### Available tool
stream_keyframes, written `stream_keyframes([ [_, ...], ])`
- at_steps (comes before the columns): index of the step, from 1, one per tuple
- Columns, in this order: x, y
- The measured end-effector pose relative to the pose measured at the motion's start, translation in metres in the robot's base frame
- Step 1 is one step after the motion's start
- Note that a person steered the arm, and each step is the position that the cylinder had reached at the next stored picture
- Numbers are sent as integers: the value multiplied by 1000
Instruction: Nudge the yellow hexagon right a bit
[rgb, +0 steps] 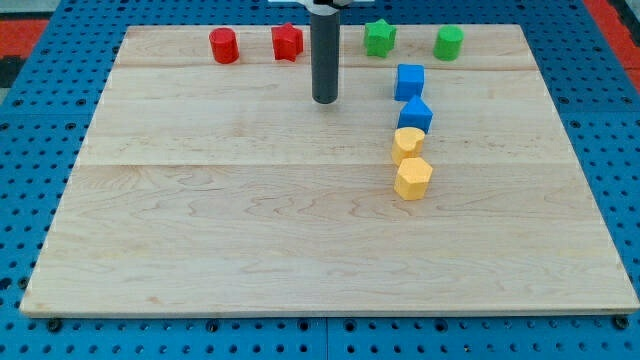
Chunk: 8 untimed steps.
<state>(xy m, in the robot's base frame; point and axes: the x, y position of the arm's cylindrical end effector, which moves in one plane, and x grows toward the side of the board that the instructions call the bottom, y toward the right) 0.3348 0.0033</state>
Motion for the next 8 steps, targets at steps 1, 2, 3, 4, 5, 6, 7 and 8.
stream_keyframes([
  [1, 0, 1],
  [2, 0, 1],
  [3, 0, 1],
  [4, -8, 6],
  [5, -5, 25],
  [6, 39, 27],
  [7, 88, 29],
  [8, 147, 51],
])
